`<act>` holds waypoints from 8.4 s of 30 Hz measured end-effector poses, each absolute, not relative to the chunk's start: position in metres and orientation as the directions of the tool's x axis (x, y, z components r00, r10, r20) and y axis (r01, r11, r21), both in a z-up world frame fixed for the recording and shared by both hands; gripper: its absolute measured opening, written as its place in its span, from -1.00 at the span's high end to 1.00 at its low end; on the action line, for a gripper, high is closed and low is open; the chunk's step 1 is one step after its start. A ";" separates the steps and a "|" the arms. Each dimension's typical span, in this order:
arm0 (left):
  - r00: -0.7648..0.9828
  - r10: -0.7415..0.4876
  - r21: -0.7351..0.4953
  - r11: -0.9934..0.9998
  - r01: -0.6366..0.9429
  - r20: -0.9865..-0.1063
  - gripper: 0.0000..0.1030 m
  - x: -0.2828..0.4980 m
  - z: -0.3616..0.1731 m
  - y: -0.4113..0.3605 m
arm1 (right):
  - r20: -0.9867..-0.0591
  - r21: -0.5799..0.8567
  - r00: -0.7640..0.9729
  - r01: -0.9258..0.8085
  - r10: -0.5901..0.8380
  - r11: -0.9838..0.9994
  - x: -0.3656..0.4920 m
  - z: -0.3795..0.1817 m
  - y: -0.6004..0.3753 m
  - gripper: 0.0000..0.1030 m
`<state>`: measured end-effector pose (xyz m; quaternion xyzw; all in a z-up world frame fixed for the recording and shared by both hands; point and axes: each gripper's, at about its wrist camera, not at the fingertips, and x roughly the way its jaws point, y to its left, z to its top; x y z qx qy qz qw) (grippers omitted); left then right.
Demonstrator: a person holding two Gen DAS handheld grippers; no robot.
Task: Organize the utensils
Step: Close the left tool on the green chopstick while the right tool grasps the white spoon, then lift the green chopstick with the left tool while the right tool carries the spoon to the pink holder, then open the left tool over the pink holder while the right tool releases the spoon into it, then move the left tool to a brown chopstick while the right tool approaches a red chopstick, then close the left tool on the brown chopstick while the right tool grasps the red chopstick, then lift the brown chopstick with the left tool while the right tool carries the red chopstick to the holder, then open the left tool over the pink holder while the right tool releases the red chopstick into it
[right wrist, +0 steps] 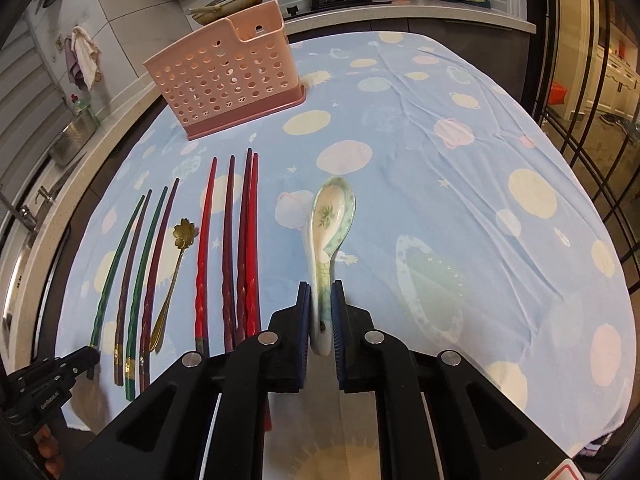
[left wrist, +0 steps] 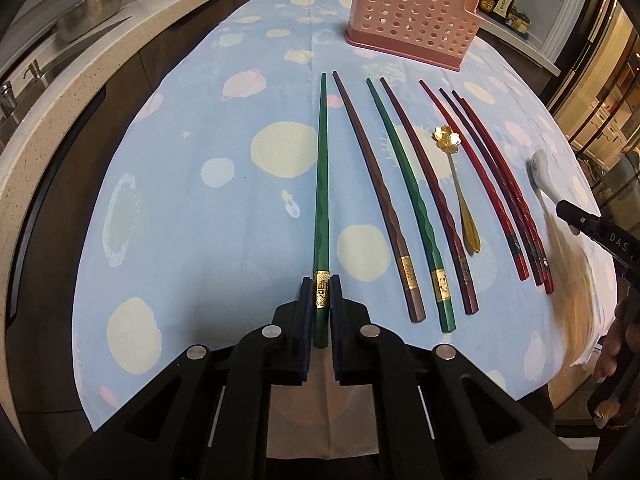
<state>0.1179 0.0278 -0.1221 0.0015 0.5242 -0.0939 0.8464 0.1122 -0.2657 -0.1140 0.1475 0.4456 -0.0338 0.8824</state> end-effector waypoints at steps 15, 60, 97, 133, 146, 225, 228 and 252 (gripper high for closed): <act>0.566 -0.198 -0.127 0.978 0.162 -0.800 0.87 0.104 -0.056 0.042 | -0.718 0.245 0.692 0.155 0.072 0.957 0.077 -0.057 -0.261 0.87; 0.922 -0.240 -0.062 0.971 0.232 -0.304 0.87 0.326 0.200 -0.049 | -0.490 0.367 0.852 0.009 0.186 0.930 0.328 0.069 -0.285 0.88; 0.759 -0.185 -0.129 0.983 0.134 -0.625 -0.14 0.225 0.043 0.020 | -0.604 0.235 0.794 0.096 0.069 0.967 0.138 0.003 -0.257 0.18; 0.497 -0.185 -0.095 0.975 0.201 -0.848 -0.14 0.116 -0.115 0.005 | -0.804 0.199 0.587 0.112 0.097 0.974 0.054 -0.132 -0.219 0.28; 0.495 -0.154 -0.053 0.976 0.213 -0.855 -0.11 0.123 -0.129 -0.002 | -0.805 0.188 0.588 0.130 0.077 0.974 0.059 -0.136 -0.230 0.66; 0.886 -0.300 -0.098 0.954 0.283 -0.353 0.86 0.253 0.167 -0.031 | -0.252 0.230 0.966 0.005 0.054 0.973 0.192 0.145 -0.266 0.86; 0.895 -0.303 -0.102 0.953 0.285 -0.327 0.87 0.269 0.179 -0.035 | -0.224 0.245 0.973 0.005 0.052 0.970 0.212 0.158 -0.272 0.86; 0.842 -0.270 -0.105 0.962 0.251 -0.467 0.86 0.364 0.112 -0.060 | -0.380 0.311 0.920 0.026 0.099 0.950 0.336 0.080 -0.272 0.85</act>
